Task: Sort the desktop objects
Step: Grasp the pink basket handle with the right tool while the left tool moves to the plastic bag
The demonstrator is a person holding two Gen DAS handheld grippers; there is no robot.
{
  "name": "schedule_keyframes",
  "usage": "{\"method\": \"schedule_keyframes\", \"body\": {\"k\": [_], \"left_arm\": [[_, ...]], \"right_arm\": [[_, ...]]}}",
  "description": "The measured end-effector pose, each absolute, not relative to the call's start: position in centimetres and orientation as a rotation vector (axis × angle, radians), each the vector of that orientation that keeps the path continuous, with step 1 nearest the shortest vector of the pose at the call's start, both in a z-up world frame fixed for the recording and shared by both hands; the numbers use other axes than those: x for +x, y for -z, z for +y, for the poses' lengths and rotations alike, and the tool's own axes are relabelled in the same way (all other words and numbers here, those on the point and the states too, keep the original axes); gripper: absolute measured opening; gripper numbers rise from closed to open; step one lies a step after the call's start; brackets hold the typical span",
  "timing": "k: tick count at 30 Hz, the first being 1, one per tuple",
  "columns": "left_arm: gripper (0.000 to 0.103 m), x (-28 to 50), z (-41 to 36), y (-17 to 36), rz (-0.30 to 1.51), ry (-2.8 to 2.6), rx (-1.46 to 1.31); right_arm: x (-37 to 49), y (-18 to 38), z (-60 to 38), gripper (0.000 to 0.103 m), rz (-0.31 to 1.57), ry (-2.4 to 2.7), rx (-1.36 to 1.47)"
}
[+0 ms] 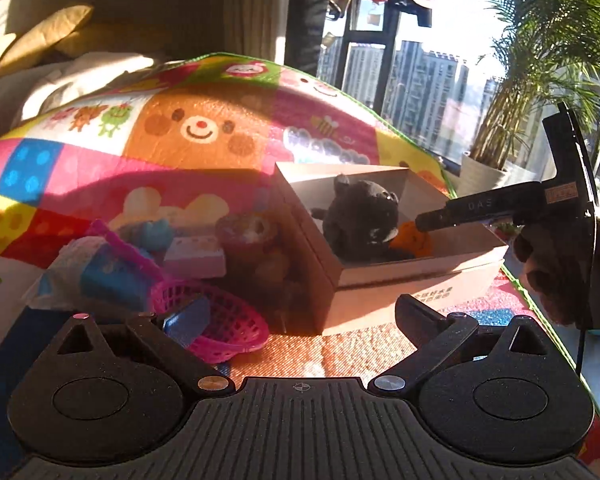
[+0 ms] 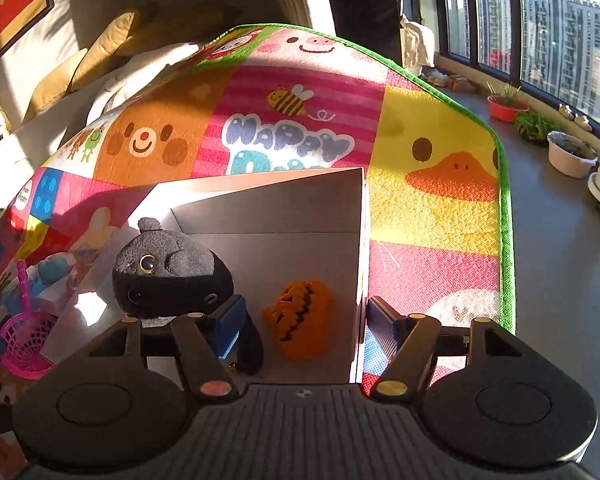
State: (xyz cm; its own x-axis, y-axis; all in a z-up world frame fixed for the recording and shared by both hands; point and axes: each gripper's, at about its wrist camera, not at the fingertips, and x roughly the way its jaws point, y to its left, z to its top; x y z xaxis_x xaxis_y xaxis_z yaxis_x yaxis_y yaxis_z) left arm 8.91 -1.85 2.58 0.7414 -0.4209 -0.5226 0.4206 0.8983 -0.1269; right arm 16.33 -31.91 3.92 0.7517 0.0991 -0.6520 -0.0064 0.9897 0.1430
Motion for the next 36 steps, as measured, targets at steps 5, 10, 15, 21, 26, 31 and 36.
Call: {"method": "schedule_keyframes", "body": {"k": [5,10,15,21,26,31,36], "left_arm": [[0.102,8.1,1.9,-1.8,0.607,0.367,-0.091],[0.103,7.0,4.0,-1.8,0.606,0.26,-0.035],[0.103,6.6,7.6,-2.4,0.585,0.114,-0.078],[0.103,5.9,11.3,-3.3,0.559,0.023,-0.159],[0.103,4.7,13.1,-3.0,0.571,0.003,-0.215],[0.103,5.4,13.5,-3.1,0.575,0.018,-0.21],[0.103,8.3,11.6,-3.4,0.595,0.105,-0.111]], "right_arm": [[17.7,-4.1,-29.0,0.069,0.715,-0.131,0.038],[15.6,-6.6,-25.1,0.069,0.575,-0.077,-0.121],[10.3,-9.0,-18.9,0.074,0.447,-0.268,-0.228],[6.7,-5.3,-7.9,0.049,0.496,-0.586,-0.46],[7.1,-2.0,-3.4,0.041,0.483,-0.552,-0.648],[7.7,-1.6,-4.1,0.015,0.555,-0.545,-0.629],[5.1,-3.9,-7.2,0.007,0.624,-0.603,-0.459]]}}
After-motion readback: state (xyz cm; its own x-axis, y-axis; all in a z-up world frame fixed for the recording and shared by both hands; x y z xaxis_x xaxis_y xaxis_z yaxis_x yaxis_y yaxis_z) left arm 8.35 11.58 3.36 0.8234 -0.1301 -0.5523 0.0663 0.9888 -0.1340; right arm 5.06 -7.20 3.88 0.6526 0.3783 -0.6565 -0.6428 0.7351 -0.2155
